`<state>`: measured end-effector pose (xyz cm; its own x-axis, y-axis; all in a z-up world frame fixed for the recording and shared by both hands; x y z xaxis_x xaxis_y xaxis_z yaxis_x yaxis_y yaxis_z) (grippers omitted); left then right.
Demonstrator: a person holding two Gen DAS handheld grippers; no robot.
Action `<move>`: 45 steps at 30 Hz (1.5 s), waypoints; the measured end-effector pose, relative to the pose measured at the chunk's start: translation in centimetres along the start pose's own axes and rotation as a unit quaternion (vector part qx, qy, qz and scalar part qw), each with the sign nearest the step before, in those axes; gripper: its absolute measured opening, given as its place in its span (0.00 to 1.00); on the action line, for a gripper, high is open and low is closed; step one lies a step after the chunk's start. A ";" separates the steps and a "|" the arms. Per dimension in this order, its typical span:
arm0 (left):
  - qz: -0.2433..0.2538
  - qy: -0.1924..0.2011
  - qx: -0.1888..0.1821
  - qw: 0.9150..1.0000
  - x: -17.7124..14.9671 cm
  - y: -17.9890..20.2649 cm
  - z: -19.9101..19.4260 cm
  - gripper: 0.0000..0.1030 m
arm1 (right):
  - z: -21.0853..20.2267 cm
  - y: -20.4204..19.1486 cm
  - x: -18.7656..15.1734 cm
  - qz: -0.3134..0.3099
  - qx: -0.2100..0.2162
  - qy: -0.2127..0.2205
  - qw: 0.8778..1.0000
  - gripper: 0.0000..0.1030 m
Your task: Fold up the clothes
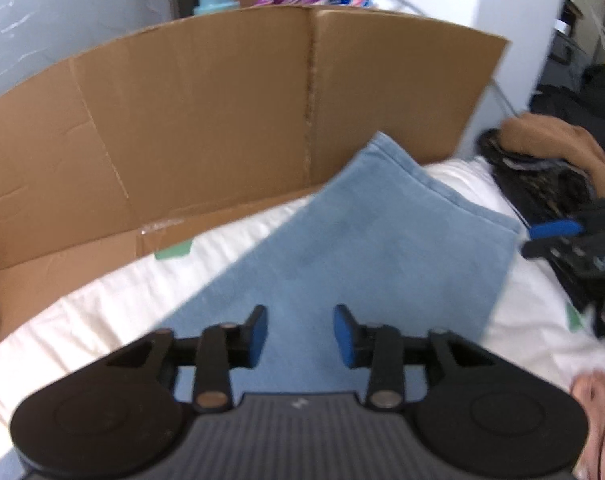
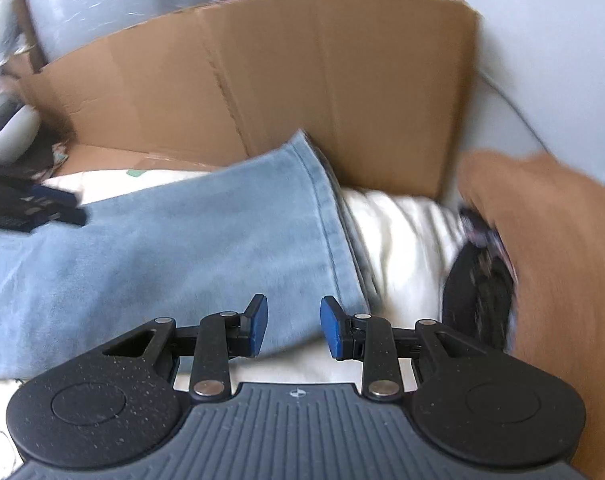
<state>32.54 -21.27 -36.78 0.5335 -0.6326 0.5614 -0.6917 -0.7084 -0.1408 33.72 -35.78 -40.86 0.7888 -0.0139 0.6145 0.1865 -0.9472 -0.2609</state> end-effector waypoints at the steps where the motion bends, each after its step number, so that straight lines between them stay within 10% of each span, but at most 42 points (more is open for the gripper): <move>1: 0.007 -0.001 -0.001 1.000 -0.8 0.4 -0.6 0.50 | 0.0 0.4 -0.4 0.013 0.000 0.000 1.000 0.36; 13: -0.032 -0.030 -0.023 0.999 -9.1 3.0 -1.8 0.55 | 3.2 2.9 -1.5 0.104 0.018 0.004 0.994 0.48; 31: -0.017 -0.035 -0.004 0.999 -11.8 3.3 -2.0 0.60 | 5.7 3.6 1.7 0.120 0.051 0.028 0.991 0.47; 35: -0.009 -0.033 -0.001 0.999 -12.1 3.7 -2.0 0.61 | 6.6 4.4 2.3 0.121 0.044 0.016 0.992 0.14; 45: 0.009 -0.015 -0.003 1.000 -11.3 4.9 -2.3 0.63 | 6.4 5.8 3.0 0.106 0.011 0.022 0.994 0.09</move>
<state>22.00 -16.93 -41.98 0.5358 -0.6542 0.5338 -0.7035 -0.6955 -0.1462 40.89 -39.22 -45.26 0.7858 -0.2261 0.5757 0.0321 -0.9146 -0.4030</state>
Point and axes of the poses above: each gripper's, at about its wrist camera, not at the fingertips, and z roughly the way its jaws point, y to its right, x to its top, the point moved 10 cm from there along z, roughly the way its jaws point, and after that the axes turned 10 degrees about x, right-handed, at the moved point
